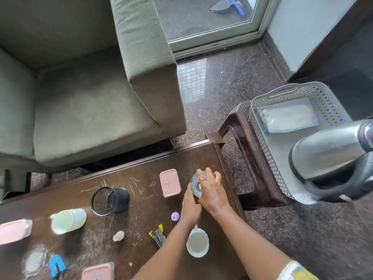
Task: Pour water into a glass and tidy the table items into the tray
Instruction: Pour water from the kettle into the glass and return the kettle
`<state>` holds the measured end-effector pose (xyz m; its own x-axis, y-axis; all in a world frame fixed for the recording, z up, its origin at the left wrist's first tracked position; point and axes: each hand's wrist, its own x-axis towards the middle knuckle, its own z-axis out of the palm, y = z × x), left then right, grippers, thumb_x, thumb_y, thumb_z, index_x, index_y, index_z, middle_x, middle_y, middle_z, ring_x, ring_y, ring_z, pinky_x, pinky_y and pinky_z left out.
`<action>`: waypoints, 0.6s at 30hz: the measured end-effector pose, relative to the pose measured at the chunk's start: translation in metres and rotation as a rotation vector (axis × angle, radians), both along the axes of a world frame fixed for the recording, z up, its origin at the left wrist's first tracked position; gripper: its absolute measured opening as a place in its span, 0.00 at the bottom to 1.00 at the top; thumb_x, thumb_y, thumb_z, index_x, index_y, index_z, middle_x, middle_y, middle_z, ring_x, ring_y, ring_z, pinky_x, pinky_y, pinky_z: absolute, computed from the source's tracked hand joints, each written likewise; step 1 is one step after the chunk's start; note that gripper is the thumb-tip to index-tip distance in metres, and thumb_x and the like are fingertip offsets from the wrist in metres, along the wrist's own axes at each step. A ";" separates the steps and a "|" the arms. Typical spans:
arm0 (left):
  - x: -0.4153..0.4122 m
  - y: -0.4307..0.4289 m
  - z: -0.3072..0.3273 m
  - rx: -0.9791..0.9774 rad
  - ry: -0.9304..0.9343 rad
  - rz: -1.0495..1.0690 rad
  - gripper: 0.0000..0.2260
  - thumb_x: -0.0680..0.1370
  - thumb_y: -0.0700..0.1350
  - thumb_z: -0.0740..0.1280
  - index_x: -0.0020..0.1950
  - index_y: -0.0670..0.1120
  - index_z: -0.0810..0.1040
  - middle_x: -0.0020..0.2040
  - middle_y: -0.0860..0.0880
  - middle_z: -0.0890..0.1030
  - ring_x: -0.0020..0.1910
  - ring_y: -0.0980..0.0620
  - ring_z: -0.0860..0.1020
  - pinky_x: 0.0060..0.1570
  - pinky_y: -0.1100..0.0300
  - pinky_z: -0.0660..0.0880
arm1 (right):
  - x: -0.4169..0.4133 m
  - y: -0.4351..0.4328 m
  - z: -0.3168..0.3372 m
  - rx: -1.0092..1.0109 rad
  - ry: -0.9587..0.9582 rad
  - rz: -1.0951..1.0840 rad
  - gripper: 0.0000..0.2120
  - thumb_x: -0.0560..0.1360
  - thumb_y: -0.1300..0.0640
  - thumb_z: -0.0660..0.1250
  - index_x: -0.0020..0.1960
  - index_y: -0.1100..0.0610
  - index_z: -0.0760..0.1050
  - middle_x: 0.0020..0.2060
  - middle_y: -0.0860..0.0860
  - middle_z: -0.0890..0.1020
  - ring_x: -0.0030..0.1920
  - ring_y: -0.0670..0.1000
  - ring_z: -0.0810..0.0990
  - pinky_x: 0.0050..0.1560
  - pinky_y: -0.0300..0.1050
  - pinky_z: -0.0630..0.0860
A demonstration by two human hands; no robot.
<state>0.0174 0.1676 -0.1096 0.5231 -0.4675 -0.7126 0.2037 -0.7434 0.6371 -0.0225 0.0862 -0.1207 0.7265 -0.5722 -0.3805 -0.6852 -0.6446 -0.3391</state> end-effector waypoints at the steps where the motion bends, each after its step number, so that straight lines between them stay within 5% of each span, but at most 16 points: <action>1: 0.000 0.000 0.001 0.000 -0.002 0.015 0.33 0.74 0.33 0.63 0.75 0.49 0.54 0.75 0.48 0.61 0.73 0.49 0.60 0.72 0.48 0.60 | 0.001 0.001 -0.001 0.001 -0.003 0.014 0.42 0.67 0.60 0.74 0.74 0.52 0.54 0.69 0.55 0.62 0.66 0.59 0.60 0.60 0.52 0.73; 11: -0.006 0.006 0.018 -0.019 -0.004 0.099 0.32 0.73 0.27 0.59 0.74 0.47 0.58 0.72 0.45 0.66 0.71 0.47 0.65 0.70 0.48 0.64 | -0.004 0.002 0.004 0.075 0.019 0.035 0.46 0.69 0.60 0.73 0.76 0.47 0.48 0.73 0.54 0.56 0.71 0.60 0.56 0.63 0.55 0.72; 15: -0.013 0.001 0.033 0.049 -0.209 0.179 0.28 0.73 0.28 0.57 0.72 0.43 0.61 0.72 0.43 0.66 0.71 0.46 0.63 0.72 0.52 0.60 | -0.017 -0.004 0.026 0.068 0.034 -0.040 0.45 0.70 0.63 0.71 0.77 0.48 0.46 0.74 0.54 0.52 0.72 0.60 0.53 0.64 0.55 0.72; 18: -0.021 -0.015 0.053 -0.003 -0.393 0.234 0.25 0.73 0.29 0.56 0.69 0.42 0.65 0.69 0.42 0.68 0.69 0.45 0.64 0.70 0.52 0.60 | -0.039 -0.012 0.056 -0.030 -0.078 -0.115 0.35 0.72 0.63 0.68 0.75 0.53 0.57 0.72 0.56 0.60 0.71 0.60 0.58 0.62 0.53 0.74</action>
<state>-0.0036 0.1529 -0.0569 0.8450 -0.3068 -0.4379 0.1081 -0.7040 0.7019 -0.0610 0.0742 -0.0651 0.6819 -0.6638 -0.3073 -0.7278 -0.5737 -0.3758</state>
